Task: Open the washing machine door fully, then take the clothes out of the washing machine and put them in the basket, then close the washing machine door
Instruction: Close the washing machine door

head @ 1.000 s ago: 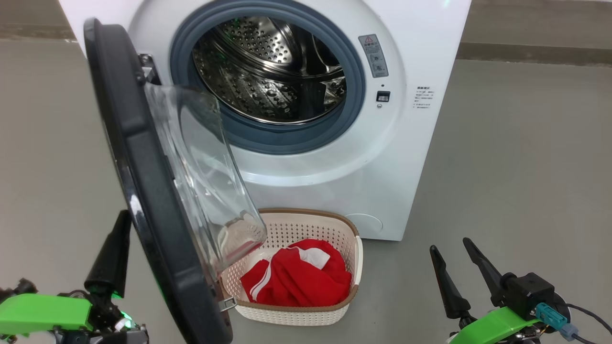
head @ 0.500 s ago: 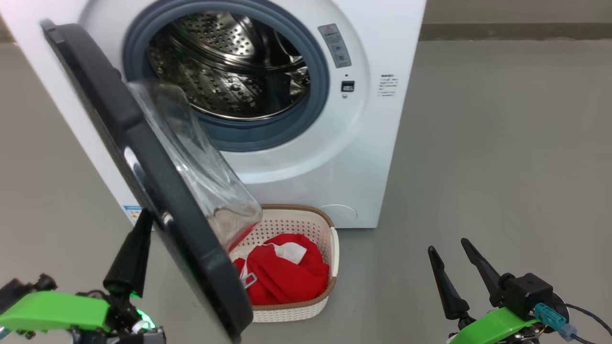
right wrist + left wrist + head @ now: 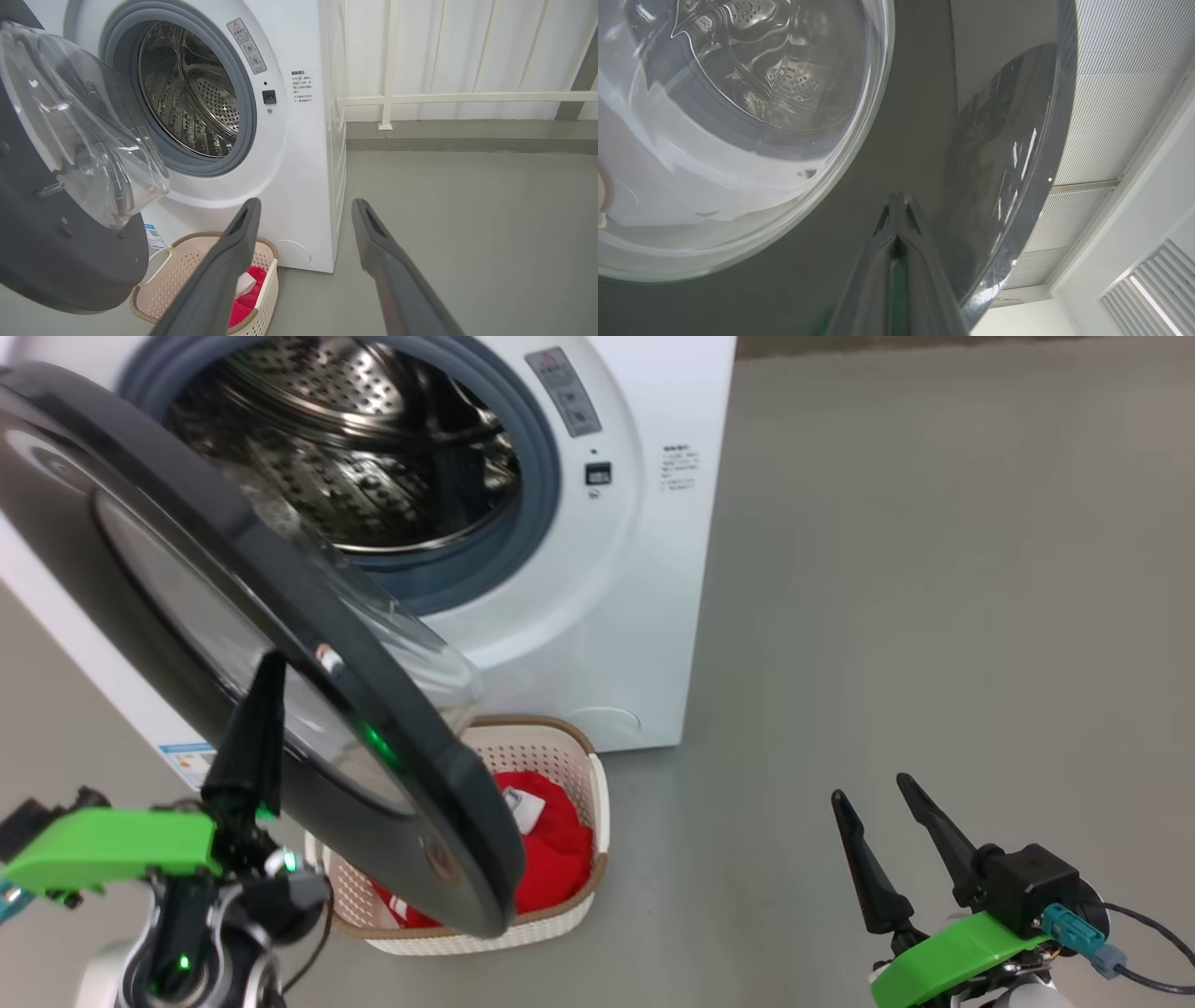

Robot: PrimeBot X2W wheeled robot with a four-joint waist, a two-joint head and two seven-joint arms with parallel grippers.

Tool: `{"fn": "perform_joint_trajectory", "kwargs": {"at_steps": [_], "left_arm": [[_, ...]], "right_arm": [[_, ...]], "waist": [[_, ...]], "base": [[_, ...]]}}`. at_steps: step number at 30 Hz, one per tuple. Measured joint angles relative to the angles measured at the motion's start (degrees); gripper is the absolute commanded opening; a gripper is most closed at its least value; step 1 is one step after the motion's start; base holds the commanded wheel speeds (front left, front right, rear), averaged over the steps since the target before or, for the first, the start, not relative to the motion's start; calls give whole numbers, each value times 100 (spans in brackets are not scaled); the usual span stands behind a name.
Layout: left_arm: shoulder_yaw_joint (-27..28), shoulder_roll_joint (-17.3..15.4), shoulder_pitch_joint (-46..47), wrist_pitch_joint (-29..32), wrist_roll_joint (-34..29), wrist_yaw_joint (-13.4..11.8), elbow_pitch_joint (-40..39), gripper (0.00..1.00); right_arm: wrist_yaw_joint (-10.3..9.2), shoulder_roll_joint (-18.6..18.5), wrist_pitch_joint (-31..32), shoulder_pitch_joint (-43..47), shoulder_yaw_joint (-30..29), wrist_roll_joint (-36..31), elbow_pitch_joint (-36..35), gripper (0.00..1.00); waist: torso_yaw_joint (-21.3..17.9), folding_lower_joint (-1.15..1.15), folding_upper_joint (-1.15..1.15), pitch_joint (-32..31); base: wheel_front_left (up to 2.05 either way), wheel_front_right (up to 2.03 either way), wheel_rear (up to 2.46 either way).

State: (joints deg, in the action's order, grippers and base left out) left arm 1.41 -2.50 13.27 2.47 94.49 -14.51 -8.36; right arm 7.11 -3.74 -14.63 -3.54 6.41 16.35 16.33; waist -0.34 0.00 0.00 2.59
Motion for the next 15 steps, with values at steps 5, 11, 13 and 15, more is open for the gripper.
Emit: {"fn": "perform_joint_trajectory", "kwargs": {"at_steps": [5, 11, 13, 15], "left_arm": [[-115, 1, 527, -260, 97, 194, 446, 0], [-278, 23, 1174, -319, 98, 403, 818, 0], [-292, 30, 1397, -366, 98, 461, 945, 0], [-292, 32, 1607, -392, 99, 528, 1080, 0]], "right_arm": [[0, 4, 0, -63, 15, 0, -40, 100], [0, 9, 0, -269, 18, 0, -69, 100], [0, 11, 0, -322, 16, 0, -71, 100], [1, 14, 0, -383, 18, 0, -75, 100]], "waist": [[-198, 0, 0, 233], [-384, 0, 0, 492], [-445, 0, 0, 578], [-506, 0, 0, 661]], "base": [[0, 0, 0], [0, 0, 0], [0, 0, 0], [0, 0, 0]]}}
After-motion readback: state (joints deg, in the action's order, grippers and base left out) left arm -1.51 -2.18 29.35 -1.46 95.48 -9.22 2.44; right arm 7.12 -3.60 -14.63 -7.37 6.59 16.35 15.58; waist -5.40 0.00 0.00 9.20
